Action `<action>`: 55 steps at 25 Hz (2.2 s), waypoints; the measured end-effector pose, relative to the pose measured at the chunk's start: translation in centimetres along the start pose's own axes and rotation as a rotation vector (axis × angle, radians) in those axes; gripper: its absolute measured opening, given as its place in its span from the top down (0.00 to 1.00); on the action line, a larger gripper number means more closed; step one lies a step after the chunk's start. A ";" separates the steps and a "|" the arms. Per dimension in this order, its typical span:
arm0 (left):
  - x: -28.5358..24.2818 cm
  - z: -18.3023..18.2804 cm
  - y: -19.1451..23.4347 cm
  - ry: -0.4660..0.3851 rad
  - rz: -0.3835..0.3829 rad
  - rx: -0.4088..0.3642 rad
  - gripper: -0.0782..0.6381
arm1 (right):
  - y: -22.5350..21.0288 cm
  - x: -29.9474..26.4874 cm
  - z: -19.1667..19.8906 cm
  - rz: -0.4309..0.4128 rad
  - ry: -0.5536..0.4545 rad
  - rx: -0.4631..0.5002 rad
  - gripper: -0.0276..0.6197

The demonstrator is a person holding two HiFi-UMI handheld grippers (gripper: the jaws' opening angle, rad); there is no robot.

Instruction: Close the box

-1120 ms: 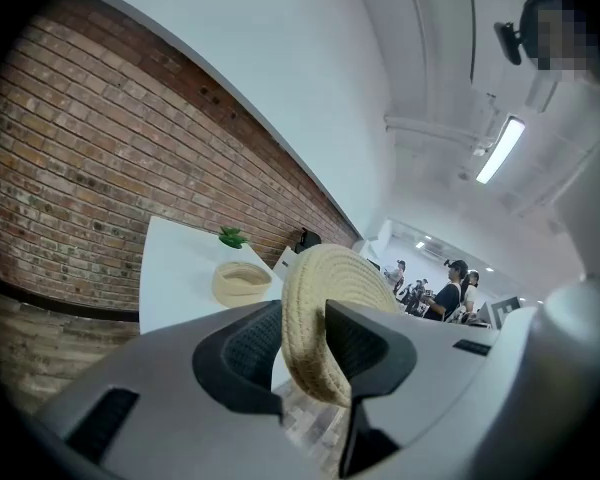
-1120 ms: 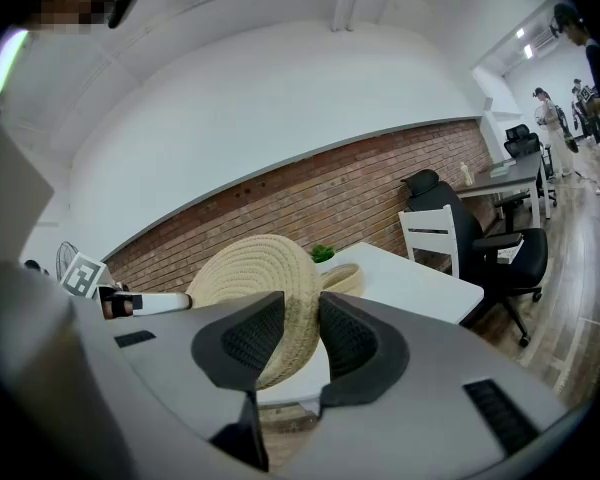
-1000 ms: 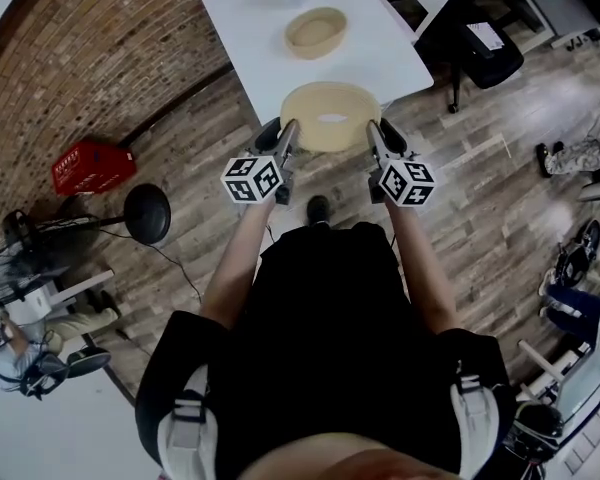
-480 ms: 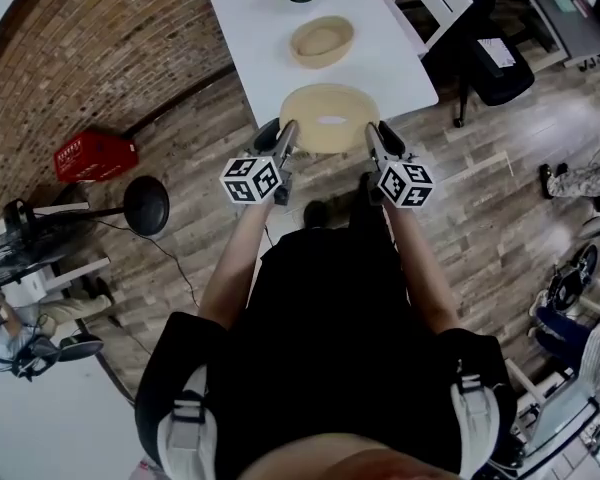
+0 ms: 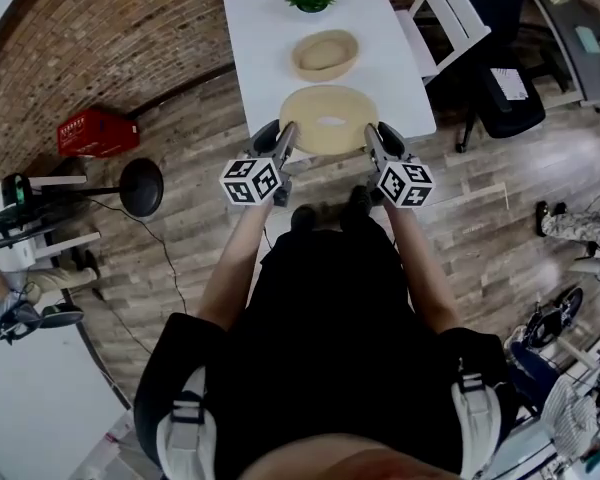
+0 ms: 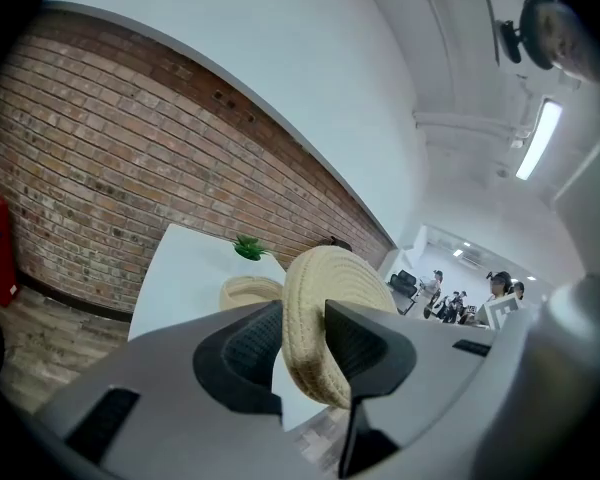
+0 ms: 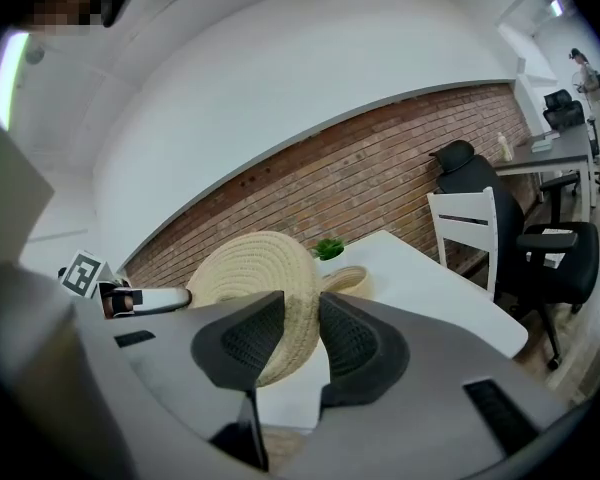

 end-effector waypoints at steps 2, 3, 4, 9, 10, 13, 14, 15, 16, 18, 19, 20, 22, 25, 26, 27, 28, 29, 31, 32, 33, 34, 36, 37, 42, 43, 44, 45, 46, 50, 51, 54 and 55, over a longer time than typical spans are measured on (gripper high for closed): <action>-0.9 -0.1 -0.5 -0.006 -0.024 0.011 0.70 | -1.0 -0.7 -1.0 -0.019 0.017 0.007 0.79; -1.4 -0.1 -0.7 -0.009 -0.036 0.016 0.70 | -1.6 -1.0 -1.5 -0.029 0.026 0.011 0.79; -1.8 -0.1 -1.0 -0.012 -0.048 0.021 0.70 | -2.1 -1.4 -2.0 -0.039 0.034 0.016 0.79; -3.4 -0.2 -2.1 -0.039 -0.127 0.045 0.70 | -4.1 -3.2 -4.1 -0.101 0.080 0.045 0.79; -3.6 -0.2 -2.2 -0.046 -0.144 0.051 0.70 | -4.4 -3.6 -4.5 -0.114 0.089 0.049 0.79; -4.2 -0.1 -2.7 -0.060 -0.190 0.070 0.70 | -5.2 -4.6 -5.4 -0.149 0.116 0.059 0.79; -4.3 -0.1 -2.9 -0.065 -0.205 0.077 0.69 | -5.4 -4.9 -5.8 -0.159 0.125 0.063 0.79; -4.4 -0.1 -3.1 -0.070 -0.219 0.083 0.70 | -5.5 -5.2 -6.1 -0.170 0.133 0.067 0.79; -4.4 -0.1 -3.3 -0.076 -0.233 0.089 0.70 | -5.7 -5.5 -6.3 -0.180 0.140 0.071 0.79; -4.6 0.0 -3.6 -0.089 -0.259 0.099 0.70 | -6.0 -5.9 -6.8 -0.200 0.155 0.080 0.79; -4.8 0.0 -3.8 -0.095 -0.272 0.104 0.70 | -6.2 -6.2 -7.0 -0.209 0.163 0.084 0.79; -4.9 0.1 -3.9 -0.099 -0.282 0.109 0.70 | -6.3 -6.4 -7.1 -0.217 0.171 0.088 0.79; -5.1 0.2 -4.2 -0.104 -0.296 0.118 0.69 | -6.7 -6.7 -7.4 -0.227 0.186 0.095 0.79; -5.4 0.3 -4.1 -0.104 -0.306 0.128 0.70 | -6.8 -7.3 -7.7 -0.235 0.196 0.099 0.79; -5.5 0.3 -3.9 -0.104 -0.309 0.131 0.69 | -6.8 -7.5 -7.7 -0.238 0.198 0.100 0.79; -5.6 0.3 -3.7 -0.104 -0.312 0.133 0.69 | -6.8 -7.8 -7.8 -0.239 0.202 0.101 0.79; -5.7 0.2 -3.5 -0.104 -0.314 0.135 0.70 | -6.8 -8.0 -7.8 -0.240 0.205 0.102 0.79; -5.9 0.1 -3.3 -0.104 -0.315 0.135 0.69 | -6.8 -8.3 -7.8 -0.240 0.208 0.102 0.79; -6.2 -0.1 -2.7 -0.103 -0.314 0.137 0.69 | -6.8 -8.8 -7.9 -0.237 0.211 0.103 0.79; -6.5 -0.1 -2.4 -0.103 -0.312 0.140 0.69 | -6.8 -9.2 -8.0 -0.235 0.211 0.104 0.79; -6.8 -0.2 -2.1 -0.102 -0.310 0.143 0.69 | -6.8 -9.6 -8.2 -0.232 0.210 0.106 0.79; -7.2 -0.3 -1.8 -0.102 -0.306 0.146 0.69 | -6.9 -10.0 -8.4 -0.228 0.208 0.107 0.79; -8.1 -0.6 -1.0 -0.100 -0.299 0.152 0.70 | -7.1 -11.0 -8.8 -0.218 0.202 0.107 0.79; -8.4 -0.8 -0.7 -0.100 -0.296 0.154 0.69 | -7.1 -11.5 -8.9 -0.213 0.200 0.105 0.79; -10.2 -1.7 1.1 -0.089 -0.274 0.161 0.69 | -7.4 -13.6 -9.7 -0.190 0.194 0.099 0.79; -10.5 -1.8 1.4 -0.086 -0.270 0.161 0.70 | -7.5 -14.0 -9.8 -0.185 0.194 0.098 0.79; -10.8 -1.9 1.7 -0.083 -0.268 0.161 0.70 | -7.5 -14.3 -9.9 -0.181 0.194 0.097 0.79; -11.1 -1.9 1.9 -0.080 -0.266 0.160 0.69 | -7.6 -14.6 -10.0 -0.178 0.195 0.096 0.79; -11.4 -1.9 2.1 -0.076 -0.264 0.159 0.70 | -7.8 -14.9 -10.0 -0.174 0.196 0.095 0.79; -12.5 -2.0 3.0 -0.060 -0.258 0.167 0.69 | -8.2 -16.1 -10.2 -0.163 0.197 0.089 0.79; -12.7 -2.0 3.2 -0.059 -0.258 0.168 0.69 | -8.3 -16.4 -10.3 -0.162 0.198 0.087 0.79; -13.3 -2.0 3.7 -0.051 -0.255 0.173 0.69 | -8.5 -17.0 -10.4 -0.156 0.202 0.081 0.79; -13.4 -2.1 3.9 -0.048 -0.254 0.173 0.70 | -8.6 -17.2 -10.4 -0.154 0.203 0.081 0.79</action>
Point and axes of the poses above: the fingertips, and each gripper's own axes: x backward along the fingers, y to its left, z out of its underside, the point moved 8 cm from there along x, backward along the fingers, and after that the axes turned 9 degrees about -x, right-handed, at the moved point
